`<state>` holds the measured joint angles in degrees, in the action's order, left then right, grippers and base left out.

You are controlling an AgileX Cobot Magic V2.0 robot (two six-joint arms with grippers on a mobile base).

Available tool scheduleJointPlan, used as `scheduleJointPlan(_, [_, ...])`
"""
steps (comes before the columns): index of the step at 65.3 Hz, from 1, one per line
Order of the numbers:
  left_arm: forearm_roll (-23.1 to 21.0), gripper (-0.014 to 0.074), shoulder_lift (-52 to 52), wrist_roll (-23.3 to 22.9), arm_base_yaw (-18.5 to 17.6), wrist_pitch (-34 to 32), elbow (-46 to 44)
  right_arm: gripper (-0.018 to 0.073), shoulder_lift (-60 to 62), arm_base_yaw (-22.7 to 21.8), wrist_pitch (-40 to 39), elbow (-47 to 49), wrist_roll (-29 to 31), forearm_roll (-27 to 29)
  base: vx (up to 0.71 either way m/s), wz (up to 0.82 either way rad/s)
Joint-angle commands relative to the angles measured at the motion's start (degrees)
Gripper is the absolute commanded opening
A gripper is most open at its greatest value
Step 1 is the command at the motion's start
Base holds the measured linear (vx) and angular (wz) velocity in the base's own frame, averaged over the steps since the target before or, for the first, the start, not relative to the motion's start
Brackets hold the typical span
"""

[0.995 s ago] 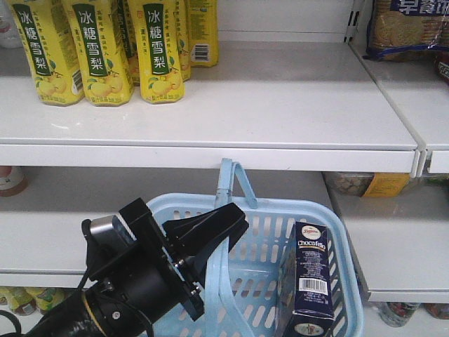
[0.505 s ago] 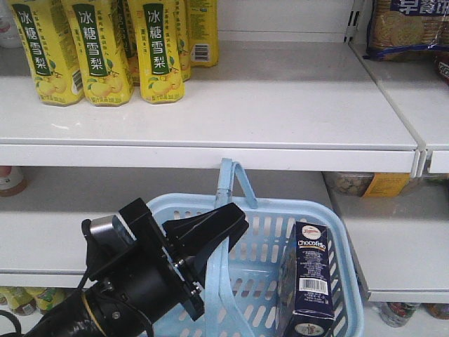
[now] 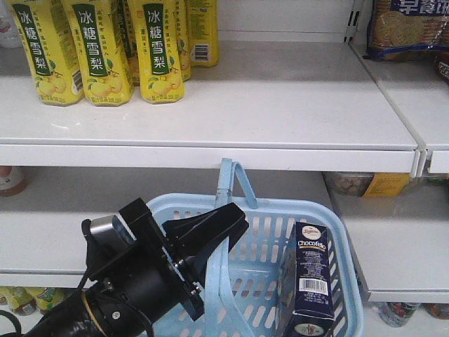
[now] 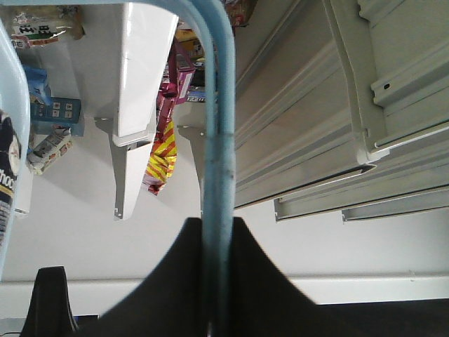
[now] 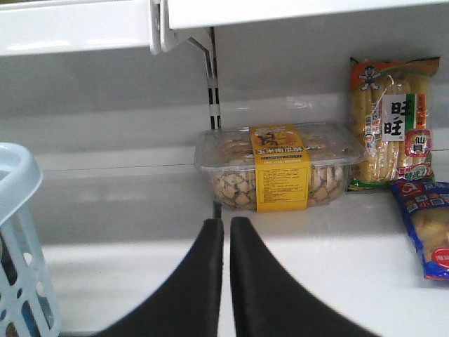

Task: Left arm holds basket, right arm returns cookies

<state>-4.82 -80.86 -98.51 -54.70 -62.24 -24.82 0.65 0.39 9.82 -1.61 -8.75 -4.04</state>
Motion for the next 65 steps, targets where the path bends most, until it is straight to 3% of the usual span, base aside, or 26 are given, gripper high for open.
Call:
scheduleJointPlan(1, [-4.1, -0.0003, 2.2, 0.3, 0.3, -13.8, -1.5, -0.0006, 0.7, -0.4, -4.9, -1.0, 0.5, -0.4, 0.0, 0.0])
scheduleJointPlan(25, [-4.1, -0.0003, 2.2, 0.3, 0.3, -13.8, -1.5, -0.0006, 0.7, -0.4, -6.5, -1.0, 0.5, -0.3, 0.0, 0.0])
scheduleJointPlan(33, [-4.1, -0.0003, 2.2, 0.3, 0.3, -13.8, -1.5, -0.0006, 0.7, -0.4, -7.1, -1.0, 0.3, 2.4, 0.0, 0.0])
scheduleJointPlan(40, [-4.1, -0.0003, 2.2, 0.3, 0.3, -13.8, -1.5, -0.0006, 0.7, -0.4, -9.8, -1.0, -0.4, 5.7, 0.0, 0.0])
scheduleJointPlan(53, [-4.1, -0.0003, 2.2, 0.3, 0.3, -13.8, -1.5, -0.0006, 0.7, -0.4, -20.0, -0.4, -0.5, 5.9, 0.0, 0.0])
scheduleJointPlan(65, [-4.1, -0.0003, 2.2, 0.3, 0.3, -13.8, -1.5, -0.0006, 0.7, -0.4, -19.3, 5.4, -0.5, 5.4, 0.0, 0.0])
